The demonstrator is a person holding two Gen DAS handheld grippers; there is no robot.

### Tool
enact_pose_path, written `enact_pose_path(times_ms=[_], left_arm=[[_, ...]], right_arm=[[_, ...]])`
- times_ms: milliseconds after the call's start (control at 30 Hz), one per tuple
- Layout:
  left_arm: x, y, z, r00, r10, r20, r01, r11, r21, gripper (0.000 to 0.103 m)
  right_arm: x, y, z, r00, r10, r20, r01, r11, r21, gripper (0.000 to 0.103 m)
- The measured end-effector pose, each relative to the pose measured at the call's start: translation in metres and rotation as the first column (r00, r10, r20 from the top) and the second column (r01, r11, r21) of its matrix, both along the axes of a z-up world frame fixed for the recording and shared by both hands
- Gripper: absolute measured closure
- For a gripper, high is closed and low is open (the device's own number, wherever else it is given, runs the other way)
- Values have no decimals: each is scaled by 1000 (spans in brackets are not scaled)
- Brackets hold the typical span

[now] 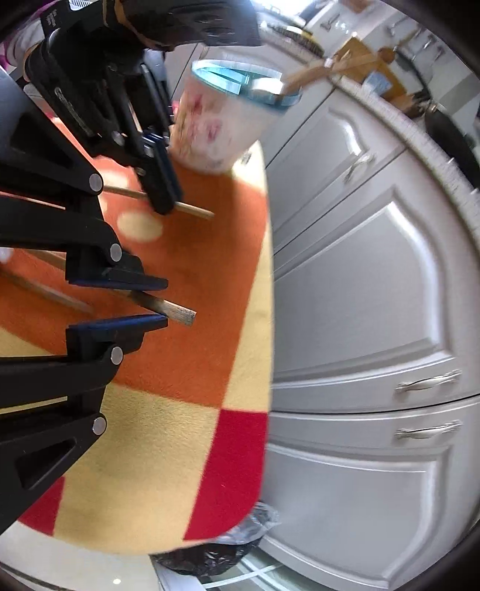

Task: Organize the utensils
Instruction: 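Grasp a chopstick with the right tool while the left tool grasps the last chopstick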

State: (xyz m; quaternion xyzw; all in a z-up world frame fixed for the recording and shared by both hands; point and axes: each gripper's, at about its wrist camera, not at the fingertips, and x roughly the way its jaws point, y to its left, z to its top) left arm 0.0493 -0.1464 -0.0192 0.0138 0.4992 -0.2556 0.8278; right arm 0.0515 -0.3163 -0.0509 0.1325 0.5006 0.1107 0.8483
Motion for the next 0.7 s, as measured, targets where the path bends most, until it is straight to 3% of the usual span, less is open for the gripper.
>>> enact_pose_path(times_ms=[200,467,633,667,700], left_arm=[[-30,35,45,998,-3,57,7,998,-67,100],[-69,76,86,990,-2,142,15,995,-95,100],[-74,89,89,990,31,135,-15,994,-113,100],[-75,90,90,990,35,140,-19,993,-117,100],[-76,93,92,989,38,142,-21,992,-120,100]], right_arm=[[-27,14,44,995,24,92,-25,1000,17,93],[-72,39,94,976,82,200,-80,997,-19,94],[-68,44,82,986,60,154,-48,996,-77,94],[-63,44,72,990,48,129,-36,995,-93,87],[-56,47,61,994,39,97,-27,992,-121,73]])
